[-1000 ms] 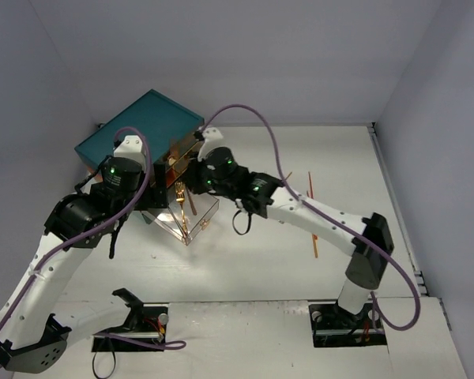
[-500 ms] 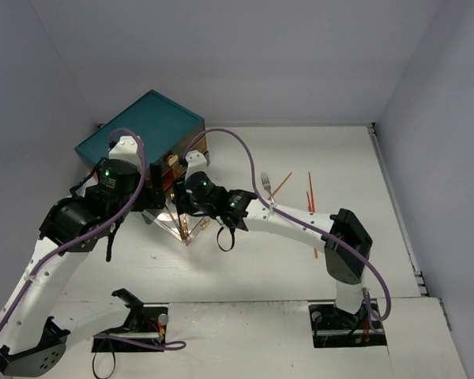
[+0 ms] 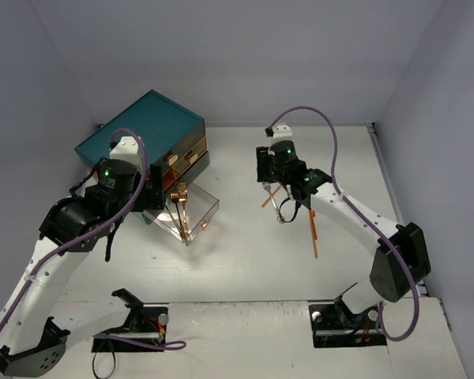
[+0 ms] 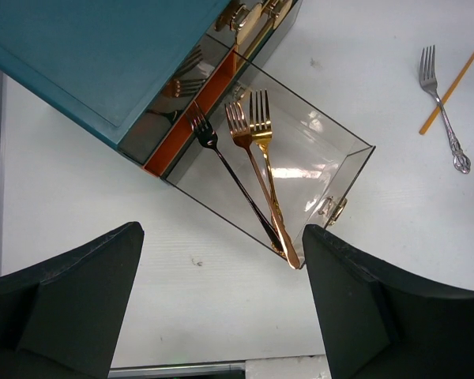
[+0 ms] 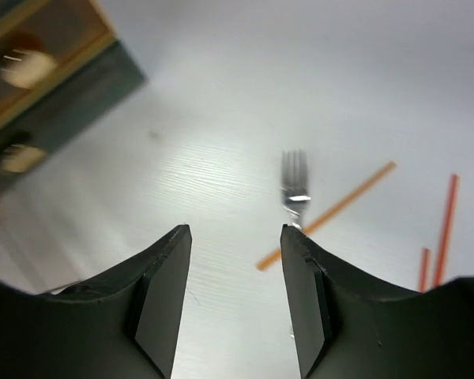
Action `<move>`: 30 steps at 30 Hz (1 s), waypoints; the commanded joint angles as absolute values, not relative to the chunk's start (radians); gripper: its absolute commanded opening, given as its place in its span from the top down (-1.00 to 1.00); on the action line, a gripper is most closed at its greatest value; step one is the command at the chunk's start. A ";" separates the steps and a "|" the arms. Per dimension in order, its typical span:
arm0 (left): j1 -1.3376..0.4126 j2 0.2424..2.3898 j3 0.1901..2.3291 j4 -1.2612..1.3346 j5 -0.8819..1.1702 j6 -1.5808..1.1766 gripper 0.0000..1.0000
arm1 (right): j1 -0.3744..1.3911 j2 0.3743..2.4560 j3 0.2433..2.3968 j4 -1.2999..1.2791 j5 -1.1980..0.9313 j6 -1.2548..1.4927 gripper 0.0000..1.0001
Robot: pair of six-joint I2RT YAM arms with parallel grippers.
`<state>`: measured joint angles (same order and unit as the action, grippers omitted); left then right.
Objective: Sort the eating utensils into containers
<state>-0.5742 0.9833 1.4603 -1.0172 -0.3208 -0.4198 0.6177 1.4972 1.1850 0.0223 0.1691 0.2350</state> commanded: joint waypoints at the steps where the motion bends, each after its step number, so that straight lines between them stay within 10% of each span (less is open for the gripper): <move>1: -0.567 0.989 1.463 -0.992 -0.300 -0.402 -0.59 | 0.511 1.575 1.163 0.018 0.020 0.157 0.11; 30: -0.563 0.957 1.414 -1.031 -0.230 -0.448 -0.59 | 0.437 1.974 1.304 0.020 -0.015 0.109 0.48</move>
<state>-0.5678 0.9600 1.4105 -1.0515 -0.2321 -0.4320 0.4454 1.9650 1.2580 -0.0032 -0.0307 0.1233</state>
